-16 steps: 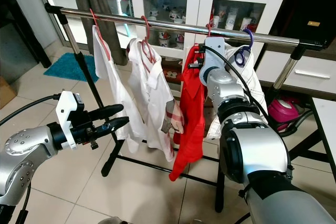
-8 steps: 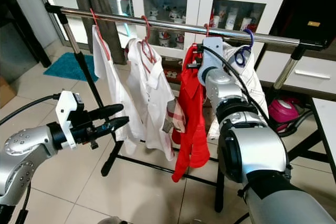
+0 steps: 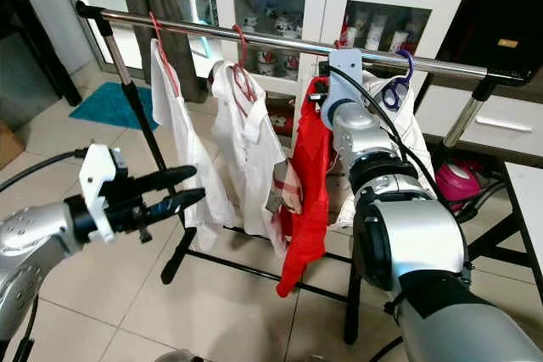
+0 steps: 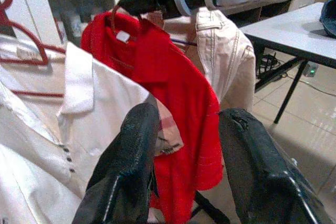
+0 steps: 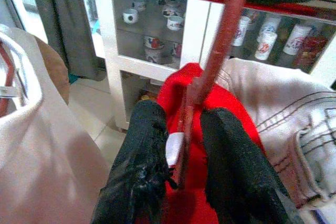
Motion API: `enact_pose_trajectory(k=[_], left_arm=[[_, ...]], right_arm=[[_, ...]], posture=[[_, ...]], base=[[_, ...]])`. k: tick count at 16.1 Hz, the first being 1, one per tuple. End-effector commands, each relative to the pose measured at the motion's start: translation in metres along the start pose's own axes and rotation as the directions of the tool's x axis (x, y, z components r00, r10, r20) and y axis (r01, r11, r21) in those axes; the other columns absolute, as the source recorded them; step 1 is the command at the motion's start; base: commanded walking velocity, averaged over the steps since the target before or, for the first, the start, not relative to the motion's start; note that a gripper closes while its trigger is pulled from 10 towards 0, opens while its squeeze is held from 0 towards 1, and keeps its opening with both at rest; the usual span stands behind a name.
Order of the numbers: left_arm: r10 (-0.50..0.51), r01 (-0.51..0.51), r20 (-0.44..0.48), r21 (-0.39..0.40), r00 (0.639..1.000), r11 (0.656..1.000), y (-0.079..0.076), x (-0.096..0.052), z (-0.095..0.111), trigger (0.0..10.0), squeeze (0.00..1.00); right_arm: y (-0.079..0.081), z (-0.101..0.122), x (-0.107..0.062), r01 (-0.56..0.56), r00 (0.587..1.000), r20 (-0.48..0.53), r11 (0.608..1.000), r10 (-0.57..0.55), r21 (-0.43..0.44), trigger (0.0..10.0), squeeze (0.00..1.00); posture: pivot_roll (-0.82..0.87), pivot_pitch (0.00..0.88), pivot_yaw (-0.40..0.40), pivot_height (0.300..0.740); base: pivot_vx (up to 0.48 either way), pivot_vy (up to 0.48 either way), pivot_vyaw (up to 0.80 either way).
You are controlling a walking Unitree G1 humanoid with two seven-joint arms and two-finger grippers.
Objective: Hang hanger
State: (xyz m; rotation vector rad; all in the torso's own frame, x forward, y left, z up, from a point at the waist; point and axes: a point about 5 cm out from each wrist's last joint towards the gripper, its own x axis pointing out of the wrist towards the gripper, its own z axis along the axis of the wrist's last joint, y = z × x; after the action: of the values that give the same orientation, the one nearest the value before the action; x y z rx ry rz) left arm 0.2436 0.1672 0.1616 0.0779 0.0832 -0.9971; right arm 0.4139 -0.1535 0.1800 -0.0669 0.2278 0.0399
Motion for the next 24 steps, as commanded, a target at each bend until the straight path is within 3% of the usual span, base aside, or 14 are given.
enact_pose_trajectory(k=[1,13,14,15,16,17,24], left_arm=[[0.012,-0.012,-0.003,0.014,1.0,1.0,0.001,-0.005,0.005,10.0,0.0],[0.03,-0.031,-0.043,-0.016,0.999,0.999,-0.014,-0.02,0.006,10.0,0.0],[0.032,-0.033,-0.046,-0.019,0.998,0.999,-0.014,-0.021,0.006,10.0,0.0],[0.035,-0.036,-0.051,-0.023,0.998,0.999,-0.015,-0.022,0.007,10.0,0.0],[0.035,-0.036,-0.052,-0.023,0.998,0.999,-0.015,-0.023,0.007,10.0,0.0],[0.036,-0.038,-0.055,-0.025,0.998,0.999,-0.015,-0.023,0.007,10.0,0.0],[0.051,-0.053,-0.062,-0.023,0.997,0.998,-0.013,-0.024,0.008,10.0,0.0]], right_arm=[[0.0,0.009,0.001,0.003,1.0,0.012,1.0,-0.003,-0.031,10.0,0.0],[0.01,-0.008,0.0,-0.025,0.999,-0.043,0.999,0.023,-0.046,10.0,0.0],[0.01,-0.008,0.0,-0.023,0.999,-0.043,0.999,0.021,-0.04,9.6,0.0],[0.009,-0.009,0.0,-0.023,0.999,-0.045,0.999,0.021,-0.032,2.0,0.0],[0.009,-0.009,0.0,-0.023,0.999,-0.045,0.999,0.021,-0.03,0.8,0.0],[0.01,-0.009,0.0,-0.023,0.999,-0.045,0.999,0.022,-0.026,0.0,0.0],[0.013,-0.009,0.0,-0.041,0.999,-0.036,0.999,0.041,-0.003,0.0,0.0]], posture=[[0.04,0.0,-0.014,0.74],[0.08,0.086,-0.044,0.74],[0.08,0.089,-0.044,0.74],[0.08,0.093,-0.045,0.74],[0.08,0.093,-0.045,0.74],[0.08,0.095,-0.045,0.74],[0.1,0.074,-0.045,0.74]], base=[[0.0,0.0,0.0],[0.0,0.0,0.0],[0.0,0.0,0.0],[0.0,0.0,0.0],[0.0,0.0,0.0],[0.0,0.0,0.0],[0.0,0.0,0.0]])
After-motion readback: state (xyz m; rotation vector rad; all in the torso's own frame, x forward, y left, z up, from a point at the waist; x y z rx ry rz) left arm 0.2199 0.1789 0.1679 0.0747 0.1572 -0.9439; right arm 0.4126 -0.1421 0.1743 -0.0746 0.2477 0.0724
